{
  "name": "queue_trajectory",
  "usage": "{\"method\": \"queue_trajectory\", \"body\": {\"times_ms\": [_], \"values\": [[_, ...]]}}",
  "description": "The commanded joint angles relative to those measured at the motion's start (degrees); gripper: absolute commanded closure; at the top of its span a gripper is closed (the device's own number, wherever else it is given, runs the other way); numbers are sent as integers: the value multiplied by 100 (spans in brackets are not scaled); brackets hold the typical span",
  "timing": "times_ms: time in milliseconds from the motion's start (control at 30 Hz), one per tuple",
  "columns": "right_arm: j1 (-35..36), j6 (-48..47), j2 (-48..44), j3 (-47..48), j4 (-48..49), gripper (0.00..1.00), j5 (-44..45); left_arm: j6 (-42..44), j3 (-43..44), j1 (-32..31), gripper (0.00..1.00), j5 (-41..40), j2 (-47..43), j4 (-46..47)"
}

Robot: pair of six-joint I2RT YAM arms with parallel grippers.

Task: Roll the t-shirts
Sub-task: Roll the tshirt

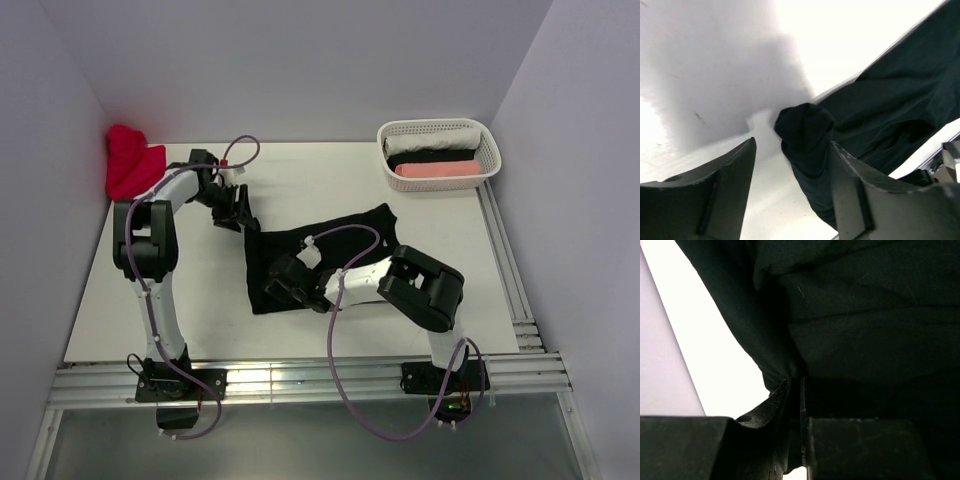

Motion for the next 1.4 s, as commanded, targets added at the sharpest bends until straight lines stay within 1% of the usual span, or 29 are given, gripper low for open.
{"method": "queue_trajectory", "body": {"times_ms": [0, 100, 133, 200, 233, 267, 433, 467, 633, 733, 933, 967, 1033, 1067, 1200, 1267, 1333, 1367], "values": [[69, 68, 64, -239, -357, 98, -213, 101, 244, 211, 36, 470, -191, 170], [34, 68, 82, -300, -287, 98, -257, 110, -2, 378, 35, 795, -270, 135], [25, 77, 82, -344, -243, 99, -249, 301, -177, 431, 36, 996, -279, 126], [8, 94, 99, -388, -199, 99, -257, 382, -336, 432, 37, 1234, -279, 100], [-10, 103, 108, -432, -155, 100, -275, 400, -432, 597, 37, 1366, -288, 117], [-19, 112, 117, -432, -128, 100, -292, 409, -590, 625, 38, 1550, -279, 135], [-36, 112, 169, -494, -67, 100, -310, 426, -986, 669, 39, 1946, -209, 381], [-36, 112, 170, -503, -58, 100, -328, 435, -1004, 678, 40, 2200, -183, 381], [-36, 103, 257, -459, -23, 100, -389, 576, -1145, 765, 37, 2913, -305, 468], [-36, 85, 275, -432, -40, 100, -407, 637, -1259, 862, 32, 3229, -455, 531], [-54, 77, 284, -450, -5, 100, -425, 830, -1584, 1090, 29, 3432, -534, 513], [-63, 77, 284, -450, 4, 100, -433, 918, -1593, 1108, 26, 3494, -517, 469], [-63, 68, 301, -441, 4, 100, -442, 1199, -1628, 1100, 25, 3573, -464, 294], [-63, 59, 310, -424, 4, 100, -451, 1269, -1655, 1100, 25, 3582, -447, 250], [-63, 68, 336, -406, 21, 100, -477, 867, -1865, 1091, 29, 3223, -376, 670], [-63, 76, 354, -406, 30, 100, -477, 656, -1954, 1065, 31, 3065, -324, 1022], [-63, 85, 363, -432, 56, 100, -495, 366, -1980, 977, 36, 2792, -236, 1250], [-72, 85, 363, -424, 65, 100, -503, 269, -1989, 950, 41, 2722, -201, 1451]]}}
